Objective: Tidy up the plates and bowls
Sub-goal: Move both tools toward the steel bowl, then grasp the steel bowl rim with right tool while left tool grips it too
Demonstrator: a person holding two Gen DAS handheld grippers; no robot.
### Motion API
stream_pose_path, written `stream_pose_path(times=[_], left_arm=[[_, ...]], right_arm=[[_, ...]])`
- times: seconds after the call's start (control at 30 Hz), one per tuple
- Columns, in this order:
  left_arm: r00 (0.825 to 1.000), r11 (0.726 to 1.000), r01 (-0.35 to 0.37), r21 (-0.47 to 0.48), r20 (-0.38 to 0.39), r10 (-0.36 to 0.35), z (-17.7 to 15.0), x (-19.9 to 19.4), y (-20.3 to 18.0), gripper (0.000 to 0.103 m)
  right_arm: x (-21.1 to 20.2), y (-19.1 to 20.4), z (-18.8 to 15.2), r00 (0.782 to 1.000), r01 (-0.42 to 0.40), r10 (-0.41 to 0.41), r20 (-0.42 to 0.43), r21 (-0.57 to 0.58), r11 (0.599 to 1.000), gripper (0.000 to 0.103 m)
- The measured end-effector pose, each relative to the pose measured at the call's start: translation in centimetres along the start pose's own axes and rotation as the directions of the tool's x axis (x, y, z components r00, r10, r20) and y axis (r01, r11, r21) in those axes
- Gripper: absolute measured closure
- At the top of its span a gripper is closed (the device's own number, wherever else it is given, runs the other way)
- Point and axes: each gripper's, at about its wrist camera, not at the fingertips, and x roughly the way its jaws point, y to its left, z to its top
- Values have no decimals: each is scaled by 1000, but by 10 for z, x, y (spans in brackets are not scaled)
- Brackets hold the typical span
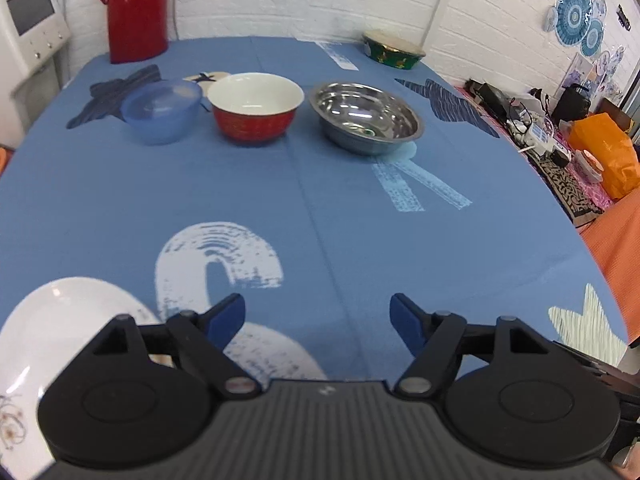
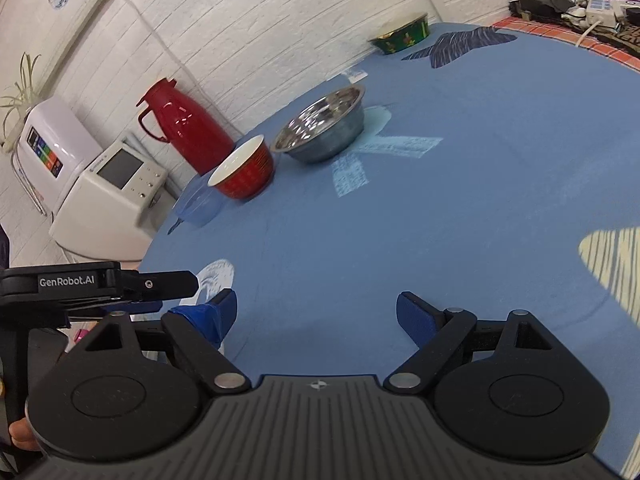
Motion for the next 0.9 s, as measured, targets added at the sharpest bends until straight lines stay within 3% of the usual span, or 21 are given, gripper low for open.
stream_pose_path(times=[0.3,0.47,0.53,0.7,0.9], left_arm=[[1000,980,15,-200,4,-15,81,54,-7,30],[998,944,55,-325,18,-52,116,79,0,30],[999,928,41,-371,27,-33,123,89,3,30],[999,896,-23,-443,9,31,130,117,6,30],[999,864,-46,-502,-10,47,128,139,6,30]], right_arm=[[27,-12,108,992,100,-86,91,-166,981,29],[85,-17,166,994,109,-97,57,-251,962,29],[113,-22,183,993,122,-117,35,-248,961,29],[180,-21,198,974,202,-223,-30,-319,926,29],[219,-19,201,959,208,-270,-89,-427,880,29]])
